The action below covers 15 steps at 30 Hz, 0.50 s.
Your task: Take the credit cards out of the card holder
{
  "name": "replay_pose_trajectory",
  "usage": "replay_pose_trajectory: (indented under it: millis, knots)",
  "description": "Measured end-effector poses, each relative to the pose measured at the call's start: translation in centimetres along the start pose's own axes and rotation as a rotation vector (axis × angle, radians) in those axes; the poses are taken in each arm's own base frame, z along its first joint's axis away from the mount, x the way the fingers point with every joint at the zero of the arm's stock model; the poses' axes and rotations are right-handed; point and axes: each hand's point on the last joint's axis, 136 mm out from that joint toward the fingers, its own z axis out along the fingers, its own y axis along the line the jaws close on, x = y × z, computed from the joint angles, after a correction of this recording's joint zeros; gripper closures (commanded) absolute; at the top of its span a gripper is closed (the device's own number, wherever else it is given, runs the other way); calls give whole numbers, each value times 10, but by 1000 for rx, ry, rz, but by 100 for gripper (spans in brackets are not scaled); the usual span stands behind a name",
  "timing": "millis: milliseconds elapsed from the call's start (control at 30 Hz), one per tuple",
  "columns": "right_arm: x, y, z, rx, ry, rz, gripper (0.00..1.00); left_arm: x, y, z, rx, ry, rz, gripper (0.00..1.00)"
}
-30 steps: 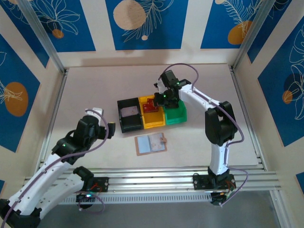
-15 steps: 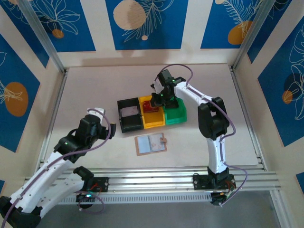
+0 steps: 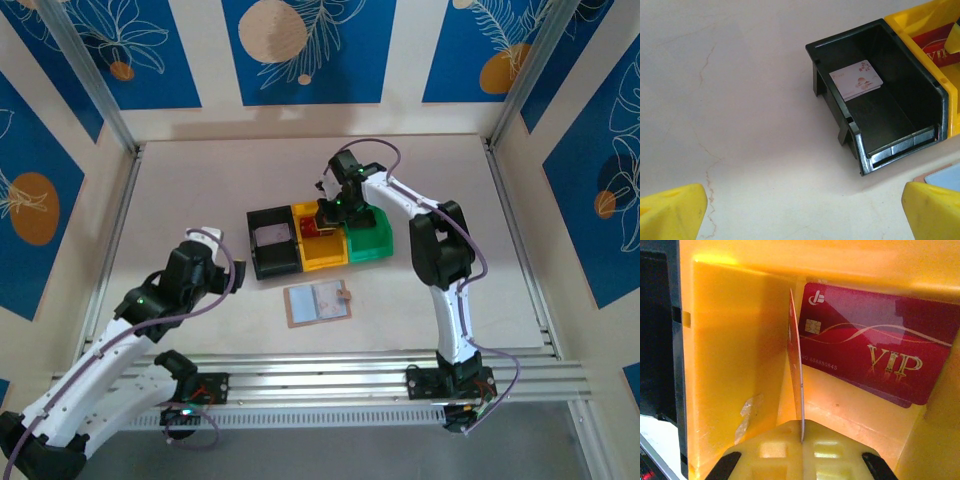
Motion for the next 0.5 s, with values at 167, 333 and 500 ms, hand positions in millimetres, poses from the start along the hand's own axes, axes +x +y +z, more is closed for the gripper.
replay_pose_trajectory:
  millis: [167, 333, 500]
  knots:
    - [-1, 0, 1, -1, 2, 1, 100, 1, 0, 1, 0, 4, 3, 0]
    - [-2, 0, 2, 2, 11, 6, 100, 1, -1, 1, 3, 6, 4, 0]
    - [-6, -1, 6, 9, 23, 11, 100, 2, -2, 3, 5, 14, 6, 0]
